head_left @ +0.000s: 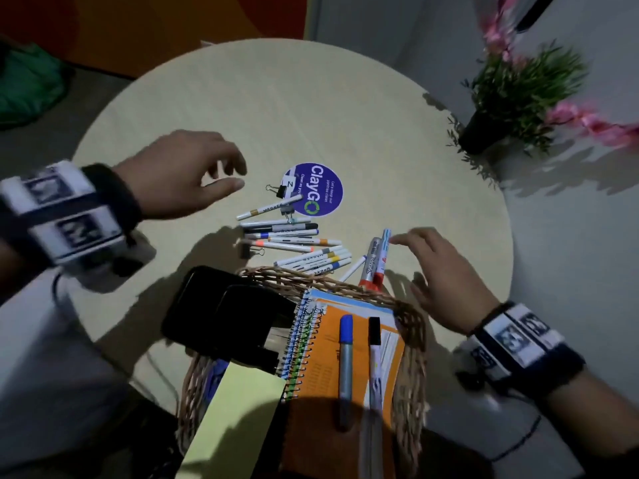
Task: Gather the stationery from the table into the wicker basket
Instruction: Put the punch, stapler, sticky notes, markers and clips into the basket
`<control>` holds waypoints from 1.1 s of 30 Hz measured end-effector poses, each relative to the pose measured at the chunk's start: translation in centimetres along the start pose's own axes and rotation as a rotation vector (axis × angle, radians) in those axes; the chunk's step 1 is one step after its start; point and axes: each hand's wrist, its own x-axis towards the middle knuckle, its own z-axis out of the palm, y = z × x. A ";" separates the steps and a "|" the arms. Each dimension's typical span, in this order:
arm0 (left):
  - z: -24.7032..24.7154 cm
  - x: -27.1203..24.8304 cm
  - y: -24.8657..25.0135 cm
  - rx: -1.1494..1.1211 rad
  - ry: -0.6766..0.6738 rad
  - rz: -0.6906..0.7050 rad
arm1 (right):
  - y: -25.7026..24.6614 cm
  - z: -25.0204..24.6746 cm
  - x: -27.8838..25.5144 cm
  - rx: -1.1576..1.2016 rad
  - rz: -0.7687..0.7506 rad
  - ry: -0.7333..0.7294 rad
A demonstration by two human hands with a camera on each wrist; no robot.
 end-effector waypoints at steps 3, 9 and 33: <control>5.2 5.6 -1.8 0.021 -0.268 -0.109 | 3.6 2.6 3.7 -0.535 -0.445 -0.264; 13.1 7.1 -0.7 0.112 -0.443 -0.112 | 6.6 7.6 6.2 -0.770 -0.597 -0.475; 13.8 7.9 1.2 0.185 -0.471 -0.175 | 4.7 8.7 9.7 -0.437 -0.658 -0.296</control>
